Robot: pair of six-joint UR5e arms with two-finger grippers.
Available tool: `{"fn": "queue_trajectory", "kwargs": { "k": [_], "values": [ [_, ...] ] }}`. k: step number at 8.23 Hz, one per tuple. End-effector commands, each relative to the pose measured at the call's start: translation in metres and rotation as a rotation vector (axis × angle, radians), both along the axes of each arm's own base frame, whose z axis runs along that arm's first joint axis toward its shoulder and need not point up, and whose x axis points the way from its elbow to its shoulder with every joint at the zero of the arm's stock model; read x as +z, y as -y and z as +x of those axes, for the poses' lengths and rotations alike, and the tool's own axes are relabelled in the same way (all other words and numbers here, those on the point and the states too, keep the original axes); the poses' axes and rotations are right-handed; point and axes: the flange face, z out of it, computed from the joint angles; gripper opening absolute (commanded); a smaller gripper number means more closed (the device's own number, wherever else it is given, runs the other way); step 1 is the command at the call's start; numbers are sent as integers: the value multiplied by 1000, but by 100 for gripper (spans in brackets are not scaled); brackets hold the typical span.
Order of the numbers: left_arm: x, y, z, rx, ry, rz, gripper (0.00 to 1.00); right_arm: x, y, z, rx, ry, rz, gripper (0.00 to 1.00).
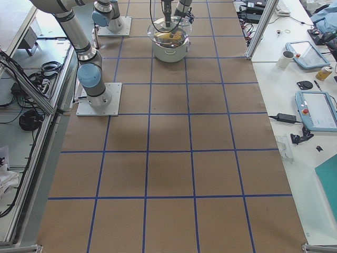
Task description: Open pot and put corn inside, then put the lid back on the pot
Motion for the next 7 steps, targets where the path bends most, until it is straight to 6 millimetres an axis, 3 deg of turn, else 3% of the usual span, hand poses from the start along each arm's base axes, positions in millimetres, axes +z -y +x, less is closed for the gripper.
{"fn": "queue_trajectory", "kwargs": {
  "k": [1, 2, 3, 6, 7],
  "values": [
    [-7, 2, 0, 9, 7, 12, 82, 1, -1, 0, 1, 1, -3, 29],
    [-3, 3, -1, 9, 8, 4, 94, 1, -1, 0, 2, 1, -3, 29],
    [1, 4, 1, 10, 9, -3, 100, 1, -1, 0, 2, 2, -1, 29],
    [24, 3, 10, 23, 9, -14, 100, 0, 0, 1, 8, 0, -1, 29],
    [42, 13, 19, 37, 6, -25, 100, -2, 2, 2, 8, 4, 4, 29]
  ]
}}
